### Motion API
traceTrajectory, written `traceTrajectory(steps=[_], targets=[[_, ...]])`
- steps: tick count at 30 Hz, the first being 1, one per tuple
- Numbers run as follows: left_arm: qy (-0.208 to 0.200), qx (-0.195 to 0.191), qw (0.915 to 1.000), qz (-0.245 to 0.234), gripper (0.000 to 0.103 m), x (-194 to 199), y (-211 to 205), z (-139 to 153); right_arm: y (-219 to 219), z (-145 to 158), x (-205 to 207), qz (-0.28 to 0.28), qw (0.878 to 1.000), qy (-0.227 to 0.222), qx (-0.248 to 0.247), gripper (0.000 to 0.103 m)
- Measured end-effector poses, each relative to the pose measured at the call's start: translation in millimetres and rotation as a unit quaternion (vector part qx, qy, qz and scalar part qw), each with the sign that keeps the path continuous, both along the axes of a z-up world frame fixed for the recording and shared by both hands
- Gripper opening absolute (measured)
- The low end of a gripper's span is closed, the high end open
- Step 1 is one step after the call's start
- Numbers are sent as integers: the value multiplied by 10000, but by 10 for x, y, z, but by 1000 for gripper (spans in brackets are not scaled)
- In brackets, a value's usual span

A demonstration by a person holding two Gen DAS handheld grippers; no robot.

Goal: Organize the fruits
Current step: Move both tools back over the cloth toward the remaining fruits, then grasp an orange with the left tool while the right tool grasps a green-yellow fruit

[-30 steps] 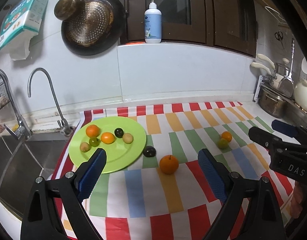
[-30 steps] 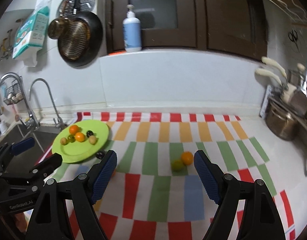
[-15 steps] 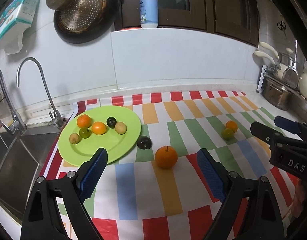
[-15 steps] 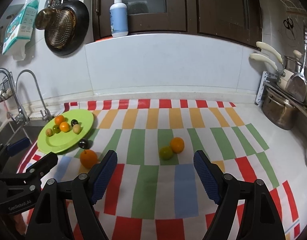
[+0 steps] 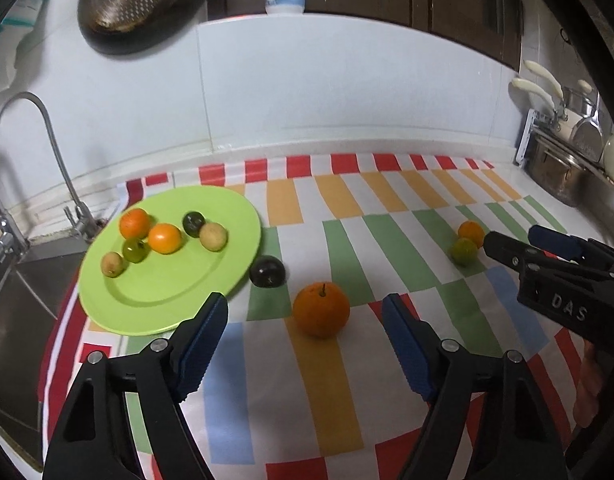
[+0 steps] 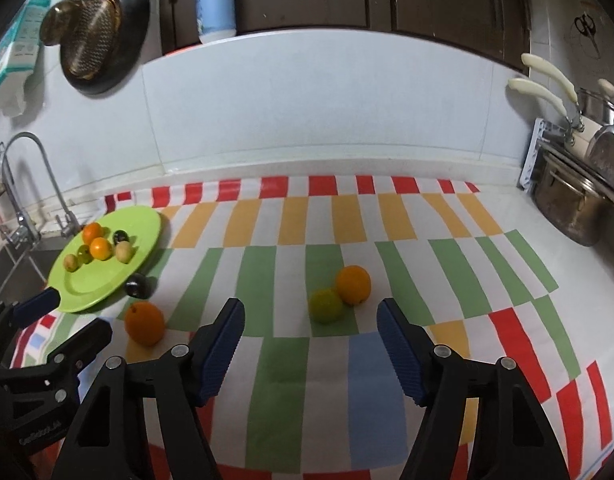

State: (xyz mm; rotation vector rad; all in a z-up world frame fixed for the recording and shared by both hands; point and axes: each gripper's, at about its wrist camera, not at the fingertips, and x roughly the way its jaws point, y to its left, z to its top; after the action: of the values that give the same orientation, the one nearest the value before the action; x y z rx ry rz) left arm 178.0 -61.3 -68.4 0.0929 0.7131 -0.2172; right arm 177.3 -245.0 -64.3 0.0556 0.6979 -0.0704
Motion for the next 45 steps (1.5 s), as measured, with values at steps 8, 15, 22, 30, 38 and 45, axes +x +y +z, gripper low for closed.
traceTrajectory(steps=[8, 15, 22, 30, 38, 45], targets=[[323, 24, 9994, -81, 74, 157, -37, -181, -47, -220, 225, -108, 9991, 400, 101, 59], [540, 8, 9985, -126, 68, 271, -56, -282, -63, -374, 376, -136, 9976, 654, 172, 52], [645, -2, 9977, -212, 64, 346, -113, -350, -119, -448, 488, -228, 9963, 784, 263, 46], [717, -40, 9972, -228, 60, 419, -137, -386, -148, -489, 577, -212, 9954, 865, 356, 41], [815, -113, 9963, -246, 46, 467, -147, -418, -180, -516, 622, -202, 9941, 974, 429, 30], [844, -158, 9961, -216, 41, 467, -122, -418, -151, -490, 559, -76, 9947, 936, 423, 29]])
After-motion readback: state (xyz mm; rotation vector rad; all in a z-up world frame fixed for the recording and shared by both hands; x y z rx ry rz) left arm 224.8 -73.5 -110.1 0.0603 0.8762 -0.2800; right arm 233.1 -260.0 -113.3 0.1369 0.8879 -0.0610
